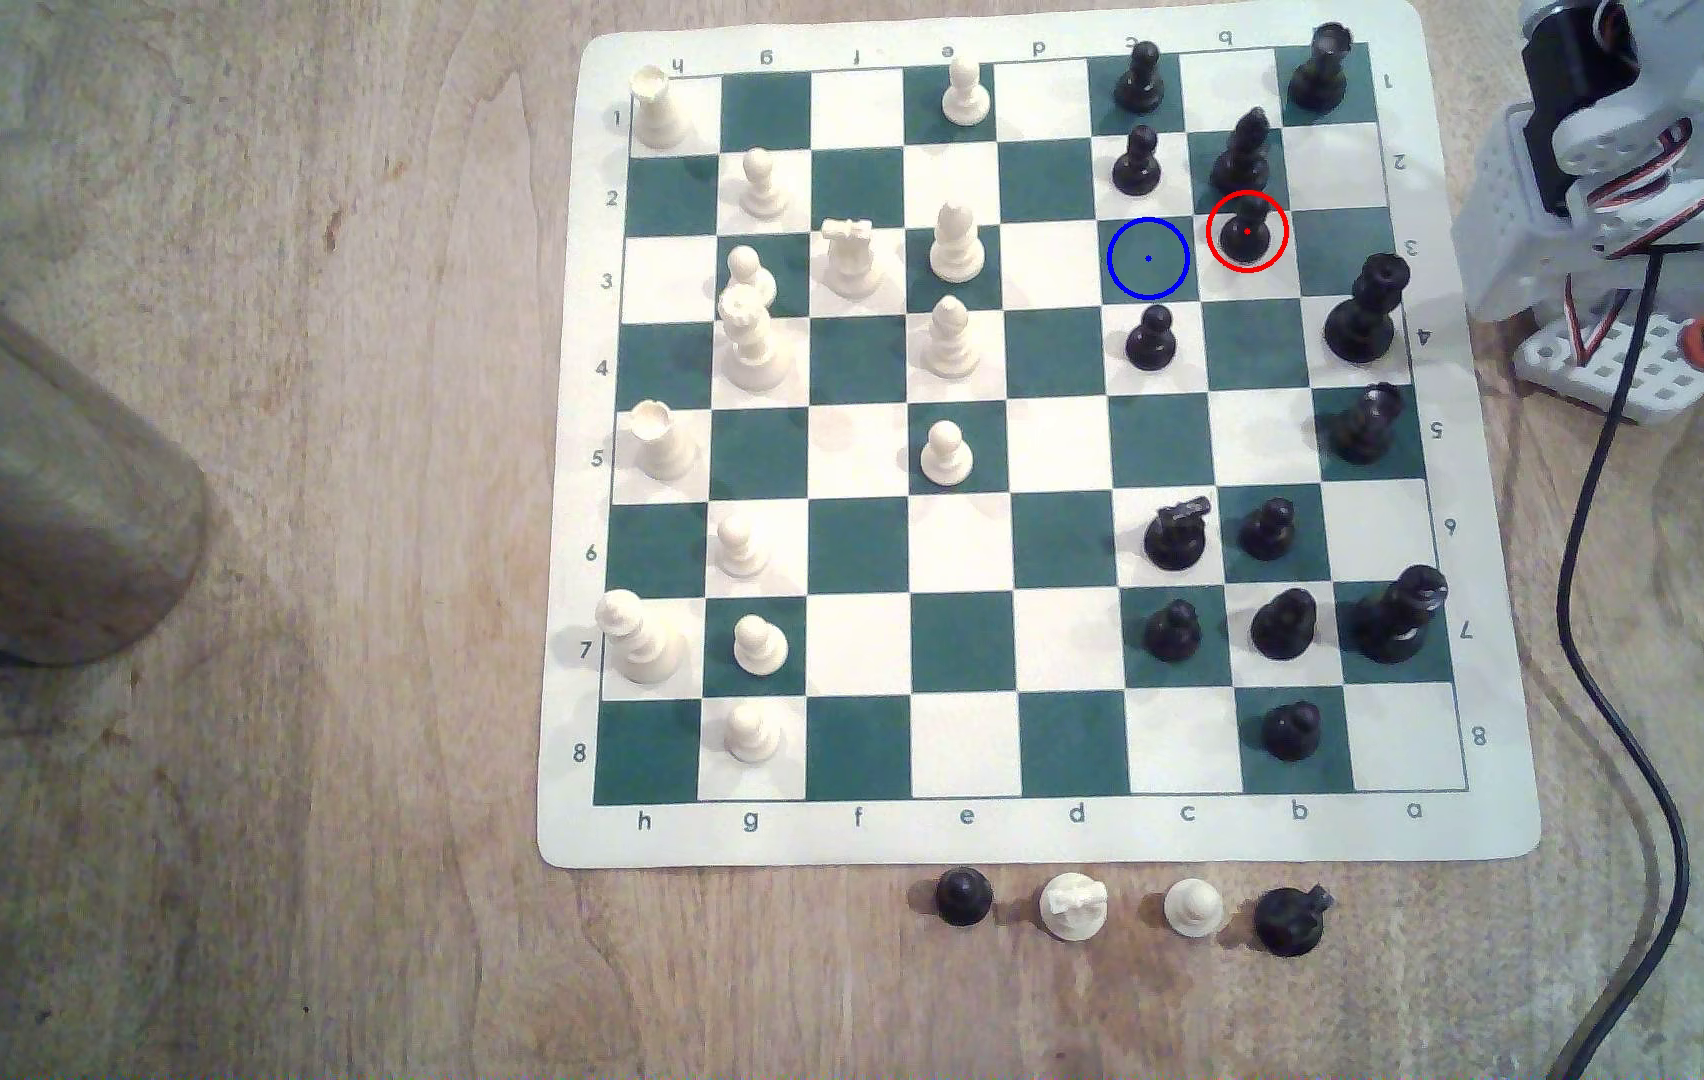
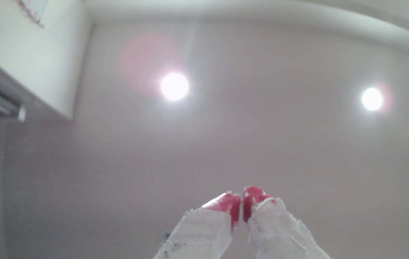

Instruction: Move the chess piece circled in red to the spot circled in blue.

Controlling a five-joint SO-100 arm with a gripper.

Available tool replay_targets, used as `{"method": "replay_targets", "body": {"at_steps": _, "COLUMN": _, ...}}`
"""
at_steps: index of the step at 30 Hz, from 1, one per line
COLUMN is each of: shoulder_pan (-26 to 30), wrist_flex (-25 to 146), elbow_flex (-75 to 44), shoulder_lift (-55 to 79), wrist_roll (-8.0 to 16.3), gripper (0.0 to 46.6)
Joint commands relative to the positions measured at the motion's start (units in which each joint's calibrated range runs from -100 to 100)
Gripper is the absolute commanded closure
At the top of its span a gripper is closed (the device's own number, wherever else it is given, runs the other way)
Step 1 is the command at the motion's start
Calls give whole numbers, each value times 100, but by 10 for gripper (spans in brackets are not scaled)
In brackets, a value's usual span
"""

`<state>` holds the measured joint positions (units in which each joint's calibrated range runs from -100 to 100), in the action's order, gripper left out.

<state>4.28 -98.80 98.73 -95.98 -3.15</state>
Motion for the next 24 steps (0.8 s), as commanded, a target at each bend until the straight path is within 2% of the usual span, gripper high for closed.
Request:
{"method": "replay_targets", "body": {"at_steps": 1, "shoulder_pan": 108, "wrist_flex": 1551, "elbow_flex": -227, "shoulder_lift": 31, "wrist_roll": -5, "gripper": 464}}
{"method": "replay_targets", "body": {"at_steps": 10, "shoulder_pan": -189, "wrist_flex": 5441, "elbow_flex": -1270, "shoulder_lift": 31, "wrist_roll": 10, "gripper": 464}}
{"method": "replay_targets", "body": {"at_steps": 11, "shoulder_pan": -322, "wrist_flex": 6531, "elbow_flex": -1551, "shoulder_lift": 31, "wrist_roll": 29, "gripper": 464}}
{"method": "replay_targets", "body": {"at_steps": 15, "shoulder_pan": -549, "wrist_flex": 7530, "elbow_flex": -2104, "shoulder_lift": 31, "wrist_roll": 39, "gripper": 464}}
{"method": "replay_targets", "body": {"at_steps": 19, "shoulder_pan": -1003, "wrist_flex": 8947, "elbow_flex": -3019, "shoulder_lift": 31, "wrist_roll": 39, "gripper": 464}}
{"method": "replay_targets", "body": {"at_steps": 20, "shoulder_pan": -1331, "wrist_flex": 9782, "elbow_flex": -3382, "shoulder_lift": 39, "wrist_roll": 39, "gripper": 464}}
{"method": "replay_targets", "body": {"at_steps": 24, "shoulder_pan": -1793, "wrist_flex": 11445, "elbow_flex": -3681, "shoulder_lift": 39, "wrist_roll": 39, "gripper": 464}}
